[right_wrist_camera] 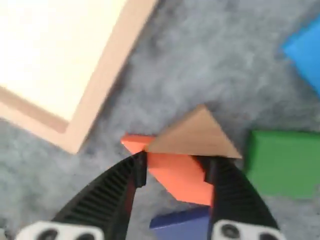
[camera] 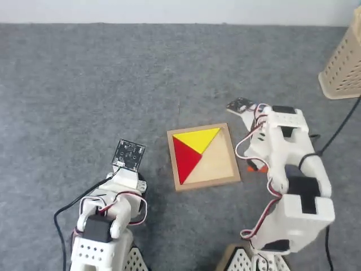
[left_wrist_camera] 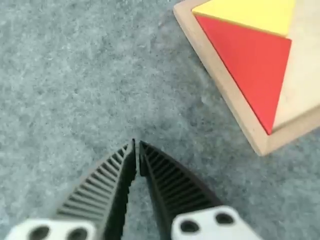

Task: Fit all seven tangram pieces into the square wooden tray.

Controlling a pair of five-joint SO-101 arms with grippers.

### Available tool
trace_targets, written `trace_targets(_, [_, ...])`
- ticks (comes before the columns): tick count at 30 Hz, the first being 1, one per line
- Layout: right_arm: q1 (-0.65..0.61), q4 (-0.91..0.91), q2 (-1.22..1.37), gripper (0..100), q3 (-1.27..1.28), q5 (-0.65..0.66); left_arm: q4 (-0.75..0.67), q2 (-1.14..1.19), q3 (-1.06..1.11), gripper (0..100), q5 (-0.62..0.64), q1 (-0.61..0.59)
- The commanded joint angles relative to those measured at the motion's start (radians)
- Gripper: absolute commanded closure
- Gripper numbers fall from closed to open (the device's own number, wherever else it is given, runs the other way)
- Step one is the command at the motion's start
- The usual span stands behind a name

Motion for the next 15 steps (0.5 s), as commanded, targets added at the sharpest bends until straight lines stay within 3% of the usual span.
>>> trace_targets(1, [0.015, -0.024, 0.045, 85.9, -0.038, -0.026, 0.006, -0.02, -0.018, 99, 0.009, -0.006])
trace_targets(3, [0.015, -0.024, 0.047, 88.4, -0.06, -0.052, 0.006, -0.02, -0.018, 99, 0.009, -0.006])
trace_targets(12, [0.016, -0.015, 0.041, 89.7, -0.238, -0.471, 0.006, -0.02, -0.018, 99, 0.009, -0.006])
trace_targets(15, [0.031, -0.025, -0.022, 89.6, -0.23, -0.517, 0.006, -0.02, -0.018, 99, 0.009, -0.006])
